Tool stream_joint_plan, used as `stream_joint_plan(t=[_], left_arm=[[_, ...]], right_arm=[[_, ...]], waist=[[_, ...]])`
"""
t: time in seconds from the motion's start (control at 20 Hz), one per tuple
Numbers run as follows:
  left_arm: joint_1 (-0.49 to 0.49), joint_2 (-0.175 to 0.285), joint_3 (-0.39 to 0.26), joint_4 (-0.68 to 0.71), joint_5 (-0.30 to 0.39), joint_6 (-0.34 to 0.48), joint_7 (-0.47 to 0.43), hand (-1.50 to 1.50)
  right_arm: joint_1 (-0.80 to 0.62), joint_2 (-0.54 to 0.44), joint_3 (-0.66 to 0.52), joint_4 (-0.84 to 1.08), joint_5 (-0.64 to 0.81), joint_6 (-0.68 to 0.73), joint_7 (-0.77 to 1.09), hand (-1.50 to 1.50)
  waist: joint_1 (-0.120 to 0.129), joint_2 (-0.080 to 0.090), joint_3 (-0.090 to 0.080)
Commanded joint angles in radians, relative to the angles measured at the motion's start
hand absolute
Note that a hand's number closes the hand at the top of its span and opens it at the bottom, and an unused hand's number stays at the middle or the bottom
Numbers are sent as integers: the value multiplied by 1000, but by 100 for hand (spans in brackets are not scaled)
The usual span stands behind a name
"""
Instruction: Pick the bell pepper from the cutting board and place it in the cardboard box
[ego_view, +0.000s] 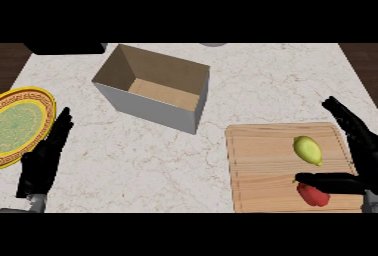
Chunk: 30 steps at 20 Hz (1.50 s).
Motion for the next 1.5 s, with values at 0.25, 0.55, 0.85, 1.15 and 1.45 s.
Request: stream_joint_plan(t=[0.25, 0.55, 0.85, 1.15, 1.45], left_arm=[[-8, -20, -14, 1, -38, 11, 26, 0], [11, -40, -6, 28, -51, 26, -18, 0], [-7, -4, 22, -20, -26, -29, 49, 0], [44, -38, 23, -90, -66, -27, 58, 0], [-13, -118, 37, 16, -128, -26, 22, 0]], right_arm=[[116, -272, -43, -123, 294, -17, 6, -150], [212, -494, 1, -218, 495, 107, 139, -150], [315, -488, 102, -378, 642, 176, 329, -150], [333, -379, 170, -419, 788, 190, 458, -150], [329, -282, 172, -409, 879, 203, 490, -150]], waist=[[3, -2, -2], [-2, -3, -5], [12, -2, -2], [21, 1, -1], [19, 2, -1]])
